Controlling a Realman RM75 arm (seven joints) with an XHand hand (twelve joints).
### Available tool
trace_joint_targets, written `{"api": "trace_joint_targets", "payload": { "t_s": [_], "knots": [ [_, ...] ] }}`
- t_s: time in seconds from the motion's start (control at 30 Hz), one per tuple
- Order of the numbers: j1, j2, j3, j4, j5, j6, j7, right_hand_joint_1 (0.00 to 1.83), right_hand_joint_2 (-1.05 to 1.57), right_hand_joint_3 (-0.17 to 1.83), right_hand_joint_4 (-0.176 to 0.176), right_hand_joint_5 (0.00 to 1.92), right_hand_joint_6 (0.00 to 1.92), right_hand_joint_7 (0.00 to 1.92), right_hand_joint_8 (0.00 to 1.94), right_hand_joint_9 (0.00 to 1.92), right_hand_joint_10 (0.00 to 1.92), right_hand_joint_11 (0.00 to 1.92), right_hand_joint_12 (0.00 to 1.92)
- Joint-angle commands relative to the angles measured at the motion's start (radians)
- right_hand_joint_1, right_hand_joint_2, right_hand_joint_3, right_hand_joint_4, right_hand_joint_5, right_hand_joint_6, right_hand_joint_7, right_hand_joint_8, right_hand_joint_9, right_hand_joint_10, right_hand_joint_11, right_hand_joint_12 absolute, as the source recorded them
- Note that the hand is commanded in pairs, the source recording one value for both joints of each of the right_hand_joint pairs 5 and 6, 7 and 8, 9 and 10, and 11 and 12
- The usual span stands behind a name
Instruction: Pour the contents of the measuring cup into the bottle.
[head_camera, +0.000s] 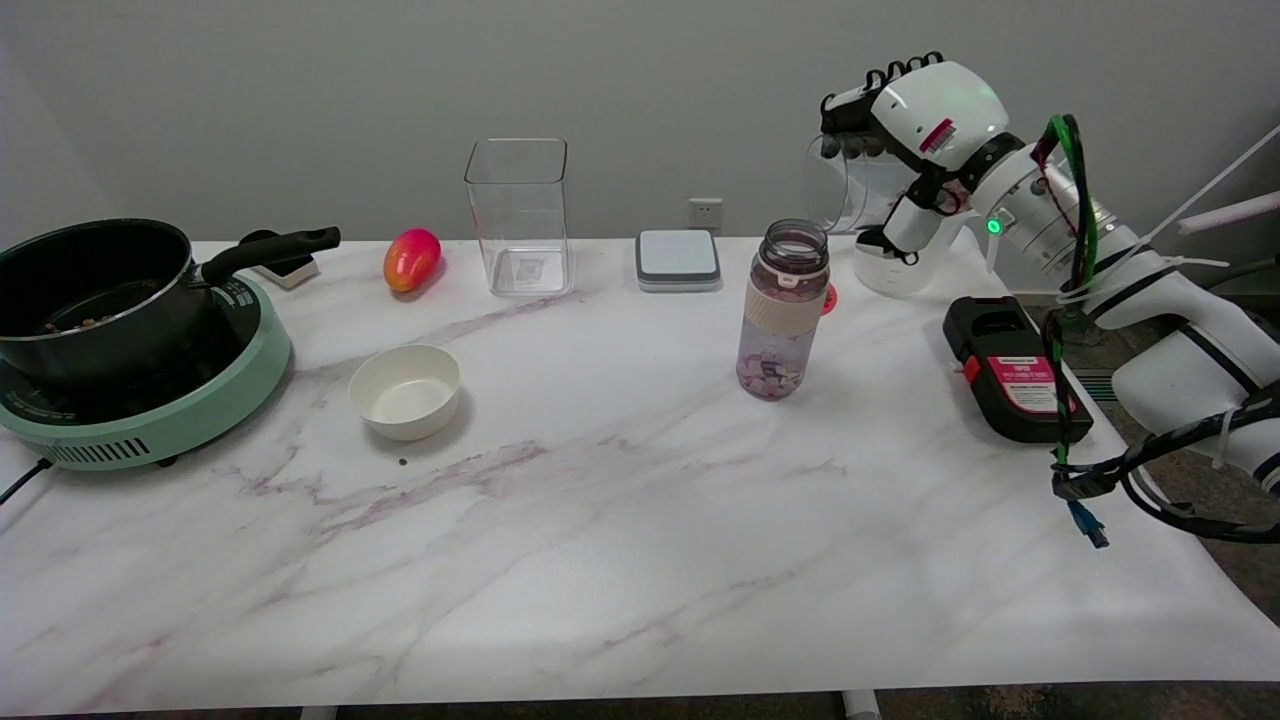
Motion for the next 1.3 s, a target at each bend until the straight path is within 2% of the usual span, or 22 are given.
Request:
{"api": "trace_joint_targets", "payload": {
  "t_s": [0.03,0.37,1.3],
  "knots": [
    [0.012,0.002,0.010,0.039,-0.144,-0.008,-0.006,1.49,0.27,1.40,0.000,1.12,1.12,1.41,1.41,1.38,1.38,1.14,1.14],
    [0.032,0.009,0.010,0.044,-0.198,-0.010,-0.003,1.49,0.10,1.53,0.000,1.07,1.07,1.37,1.37,1.34,1.34,1.11,1.11],
    [0.063,0.009,-0.037,0.033,-0.259,-0.090,-0.003,1.48,-0.02,1.62,0.000,1.05,1.05,1.34,1.34,1.33,1.33,1.09,1.09]
  ]
}}
